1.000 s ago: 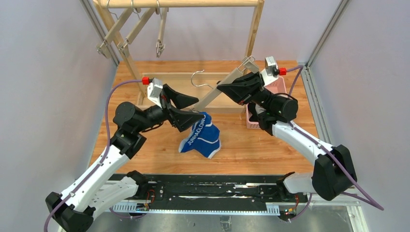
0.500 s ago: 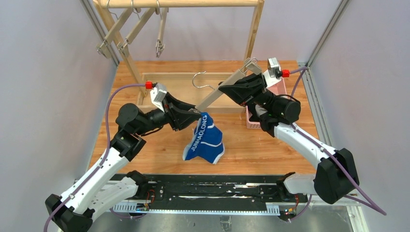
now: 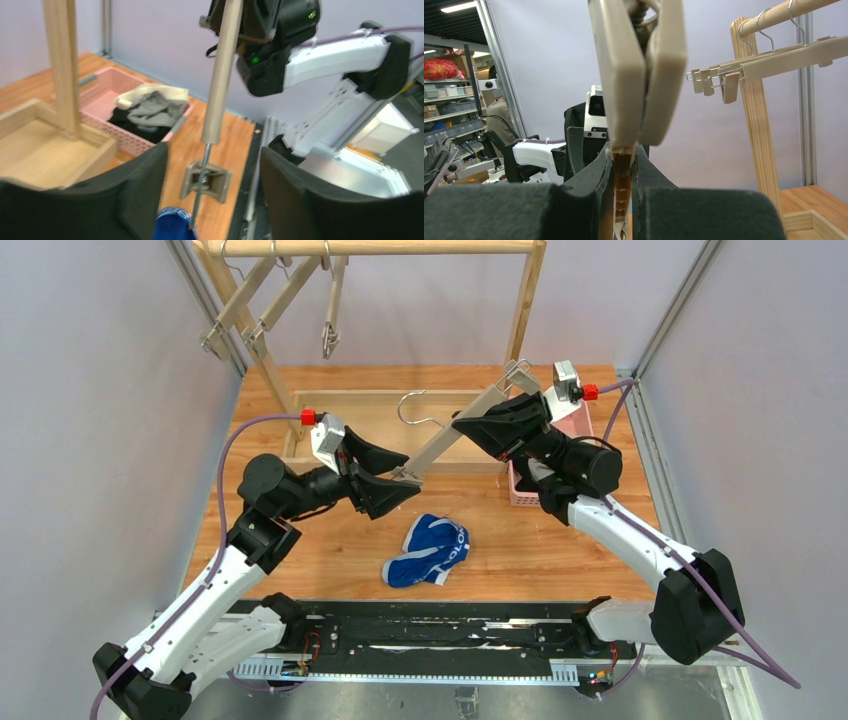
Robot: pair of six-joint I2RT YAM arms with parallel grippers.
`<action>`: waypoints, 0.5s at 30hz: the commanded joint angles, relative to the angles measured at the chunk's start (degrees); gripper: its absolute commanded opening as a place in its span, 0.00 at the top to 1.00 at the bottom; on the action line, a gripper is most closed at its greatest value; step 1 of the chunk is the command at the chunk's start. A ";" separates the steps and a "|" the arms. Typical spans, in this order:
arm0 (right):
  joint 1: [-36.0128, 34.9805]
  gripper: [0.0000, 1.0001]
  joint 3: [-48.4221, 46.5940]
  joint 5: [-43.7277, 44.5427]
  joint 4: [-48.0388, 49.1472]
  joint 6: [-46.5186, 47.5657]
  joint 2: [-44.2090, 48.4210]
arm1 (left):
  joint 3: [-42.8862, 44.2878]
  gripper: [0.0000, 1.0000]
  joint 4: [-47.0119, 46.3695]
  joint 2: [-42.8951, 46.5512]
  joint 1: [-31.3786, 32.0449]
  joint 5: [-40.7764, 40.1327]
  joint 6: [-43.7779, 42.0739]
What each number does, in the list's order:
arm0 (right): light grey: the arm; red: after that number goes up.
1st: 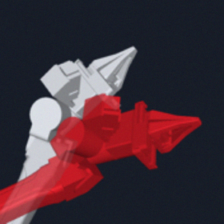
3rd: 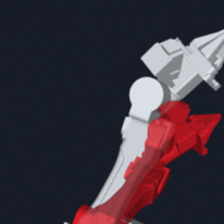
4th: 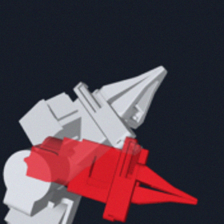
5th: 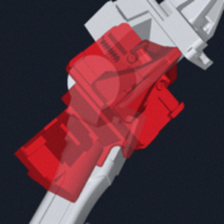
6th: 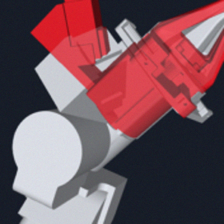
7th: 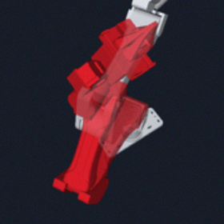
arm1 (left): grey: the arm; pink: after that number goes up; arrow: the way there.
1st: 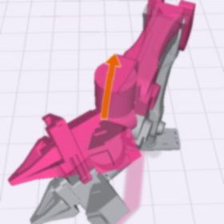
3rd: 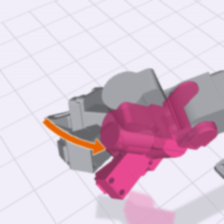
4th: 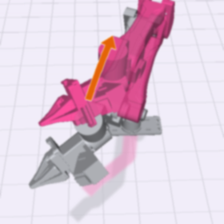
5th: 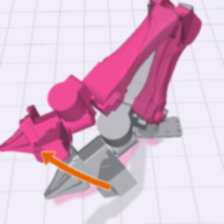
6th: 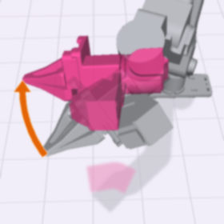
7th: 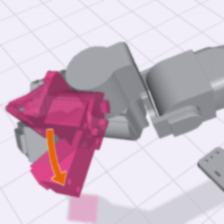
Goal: Remove the underwear clipped to the hanger
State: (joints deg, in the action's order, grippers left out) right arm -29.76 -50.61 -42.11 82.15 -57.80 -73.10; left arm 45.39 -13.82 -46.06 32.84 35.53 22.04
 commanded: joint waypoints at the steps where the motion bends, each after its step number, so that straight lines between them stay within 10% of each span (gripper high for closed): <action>1: -0.74 0.99 0.59 -0.44 1.79 1.46 1.86 | 3.77 0.27 -1.03 -0.04 0.29 0.19 -0.14; 15: -0.90 0.99 0.08 -0.70 1.35 1.37 2.34 | 8.29 0.55 -1.08 -5.08 0.29 3.27 -0.42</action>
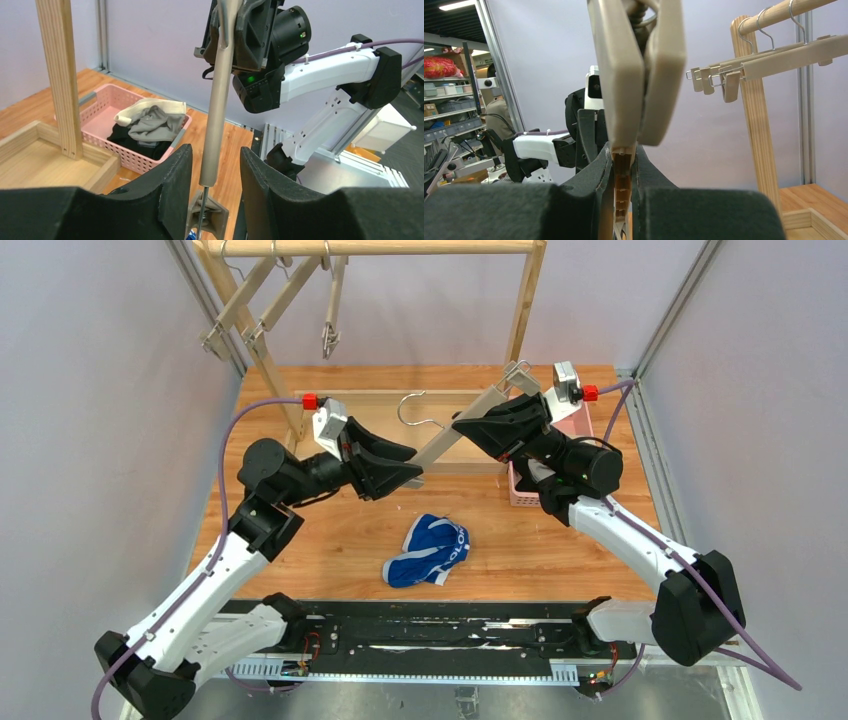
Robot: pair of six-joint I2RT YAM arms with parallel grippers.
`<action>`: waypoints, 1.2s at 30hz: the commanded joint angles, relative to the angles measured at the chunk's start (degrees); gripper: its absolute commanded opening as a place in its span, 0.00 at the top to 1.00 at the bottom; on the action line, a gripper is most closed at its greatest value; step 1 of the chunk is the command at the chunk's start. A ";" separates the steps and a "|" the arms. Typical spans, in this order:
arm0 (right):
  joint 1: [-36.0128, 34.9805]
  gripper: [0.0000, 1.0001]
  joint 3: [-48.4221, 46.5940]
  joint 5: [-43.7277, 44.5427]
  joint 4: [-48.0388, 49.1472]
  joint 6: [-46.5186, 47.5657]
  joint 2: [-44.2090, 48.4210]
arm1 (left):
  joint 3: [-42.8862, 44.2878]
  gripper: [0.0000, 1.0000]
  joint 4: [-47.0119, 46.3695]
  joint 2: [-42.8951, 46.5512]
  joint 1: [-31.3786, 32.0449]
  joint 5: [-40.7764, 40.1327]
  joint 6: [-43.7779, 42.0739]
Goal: Remove the underwear clipped to the hanger
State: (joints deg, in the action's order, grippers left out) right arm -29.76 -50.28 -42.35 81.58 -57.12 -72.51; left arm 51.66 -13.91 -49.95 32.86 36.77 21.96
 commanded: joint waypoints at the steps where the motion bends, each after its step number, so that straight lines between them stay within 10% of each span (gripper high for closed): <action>1: -0.99 0.99 -0.24 -0.46 1.96 0.71 1.74 | 2.12 0.55 -1.02 -1.46 0.27 2.25 -0.29; 6: -1.33 0.99 -0.77 -0.54 1.83 0.79 1.28 | 2.22 0.59 -1.31 -2.54 0.27 2.78 0.18; 10: -1.65 0.99 -1.13 -0.84 1.53 0.79 0.97 | 2.18 0.98 -1.63 -2.82 0.27 2.88 -0.03; 19: -1.71 0.98 -0.43 -1.60 -1.78 2.69 1.34 | 3.29 1.00 -1.73 -1.10 0.27 3.86 -1.22; 26: -1.71 0.20 1.42 -1.53 -7.92 6.56 3.61 | 5.00 1.00 0.59 1.22 0.27 0.23 -0.75; 36: -3.31 0.17 4.99 5.61 -50.31 30.03 13.40 | 12.21 1.00 27.90 6.08 0.27 -18.50 -11.25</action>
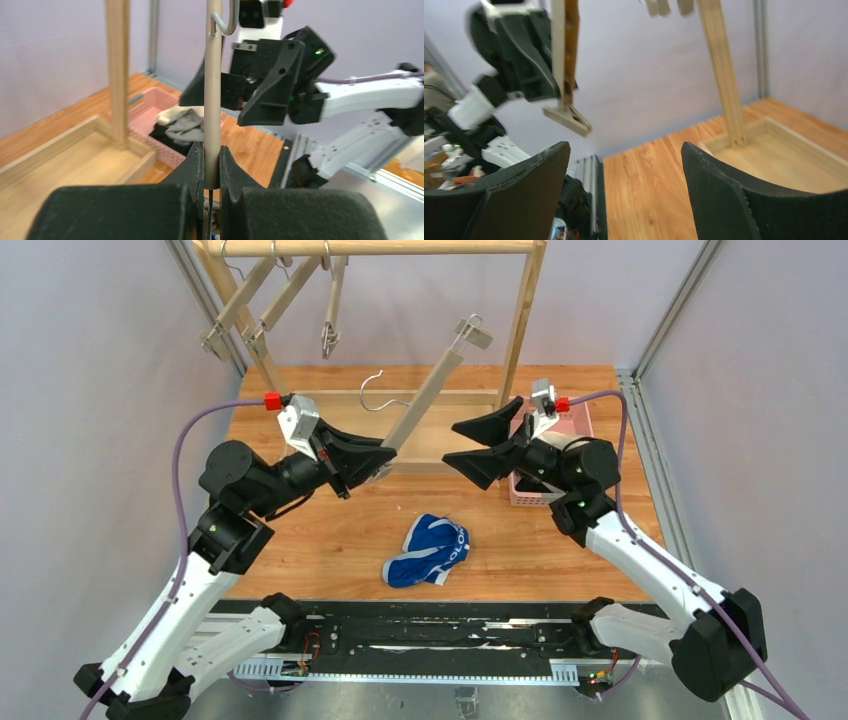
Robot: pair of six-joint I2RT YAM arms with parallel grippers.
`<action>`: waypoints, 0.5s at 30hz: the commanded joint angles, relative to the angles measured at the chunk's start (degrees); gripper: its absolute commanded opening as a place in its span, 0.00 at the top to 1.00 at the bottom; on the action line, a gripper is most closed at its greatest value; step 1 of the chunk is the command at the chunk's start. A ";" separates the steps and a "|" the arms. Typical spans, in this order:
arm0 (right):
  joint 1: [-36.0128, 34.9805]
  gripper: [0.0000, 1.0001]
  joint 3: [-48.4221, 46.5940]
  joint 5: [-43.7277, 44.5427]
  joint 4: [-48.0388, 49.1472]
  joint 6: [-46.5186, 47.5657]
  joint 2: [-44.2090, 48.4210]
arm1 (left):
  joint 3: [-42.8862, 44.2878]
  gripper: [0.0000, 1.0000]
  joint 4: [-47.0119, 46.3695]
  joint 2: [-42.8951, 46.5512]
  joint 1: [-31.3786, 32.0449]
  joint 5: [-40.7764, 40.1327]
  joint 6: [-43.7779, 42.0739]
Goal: Remove the underwear clipped to the hanger
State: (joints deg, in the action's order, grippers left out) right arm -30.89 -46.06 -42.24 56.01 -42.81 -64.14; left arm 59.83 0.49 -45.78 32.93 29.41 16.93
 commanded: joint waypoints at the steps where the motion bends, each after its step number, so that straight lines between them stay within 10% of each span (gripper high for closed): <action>1: -3.50 0.17 0.44 8.51 -31.67 20.09 7.01 | 5.22 1.00 17.07 2.00 0.21 -13.57 -7.22; 6: -12.19 0.17 -0.86 25.90 -56.16 35.04 9.36 | 14.14 1.00 36.29 -2.03 0.21 -23.66 -10.72; 15: -28.00 0.16 2.26 46.39 -66.89 37.70 3.21 | 18.28 1.00 43.35 -7.83 0.21 -26.50 -9.22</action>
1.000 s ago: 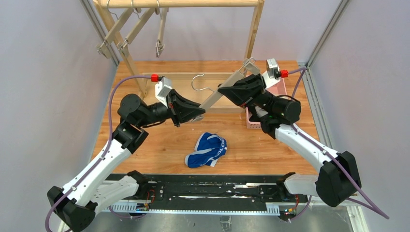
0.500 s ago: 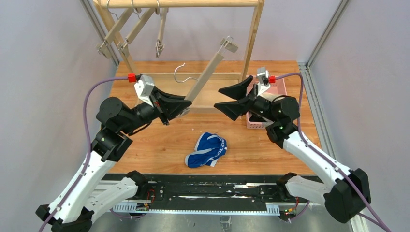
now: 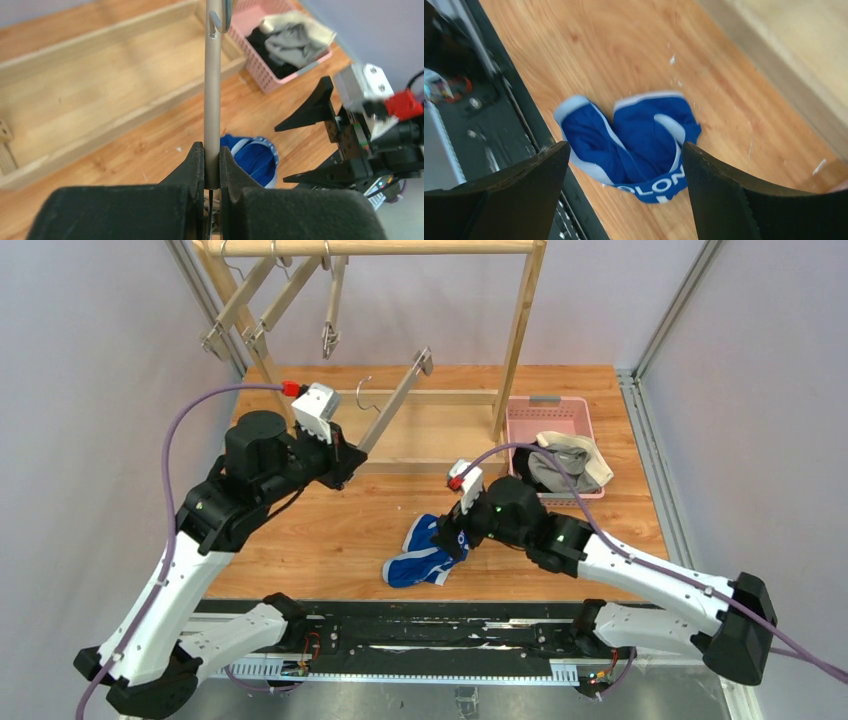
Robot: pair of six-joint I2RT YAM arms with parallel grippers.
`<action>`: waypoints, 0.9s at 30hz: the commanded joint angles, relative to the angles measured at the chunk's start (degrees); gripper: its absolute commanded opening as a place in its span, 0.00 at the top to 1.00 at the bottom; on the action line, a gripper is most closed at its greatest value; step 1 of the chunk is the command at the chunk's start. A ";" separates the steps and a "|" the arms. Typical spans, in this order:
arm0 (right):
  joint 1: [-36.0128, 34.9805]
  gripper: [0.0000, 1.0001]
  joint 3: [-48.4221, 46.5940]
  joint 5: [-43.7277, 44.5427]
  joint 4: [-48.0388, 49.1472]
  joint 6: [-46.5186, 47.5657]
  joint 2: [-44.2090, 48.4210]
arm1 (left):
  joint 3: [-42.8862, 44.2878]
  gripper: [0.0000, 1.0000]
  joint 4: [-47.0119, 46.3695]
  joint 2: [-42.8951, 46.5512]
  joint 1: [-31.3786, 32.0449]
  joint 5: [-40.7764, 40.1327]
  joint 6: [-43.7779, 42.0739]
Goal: Remove the underwear clipped to the hanger
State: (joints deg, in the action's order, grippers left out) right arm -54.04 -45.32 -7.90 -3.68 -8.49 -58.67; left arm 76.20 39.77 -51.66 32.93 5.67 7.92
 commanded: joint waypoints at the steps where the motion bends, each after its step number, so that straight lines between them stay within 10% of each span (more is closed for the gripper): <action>1: -5.80 0.16 1.85 12.95 -6.91 2.87 -3.20 | 2.19 1.00 4.11 -2.54 0.21 -2.73 -0.05; 12: -9.06 0.16 1.98 26.24 -5.71 -5.23 -13.70 | 4.84 1.00 2.49 -8.55 0.21 -2.86 0.12; 21: -10.34 0.18 0.13 20.96 -7.90 -8.26 -22.49 | 11.60 1.00 2.79 -14.42 0.21 -6.32 -0.15; 24: -10.71 0.43 -0.80 20.33 -9.94 -9.64 -25.57 | 15.84 1.00 4.23 -16.94 0.21 -8.15 -0.28; 27: -10.91 0.91 -2.62 22.53 -13.30 -10.67 -27.23 | 20.41 1.00 5.23 -19.70 0.21 -10.08 -0.42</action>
State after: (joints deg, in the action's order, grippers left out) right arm -63.37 -44.88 12.84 -11.62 -16.49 -84.03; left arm 90.78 45.34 -69.38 32.93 -1.04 7.92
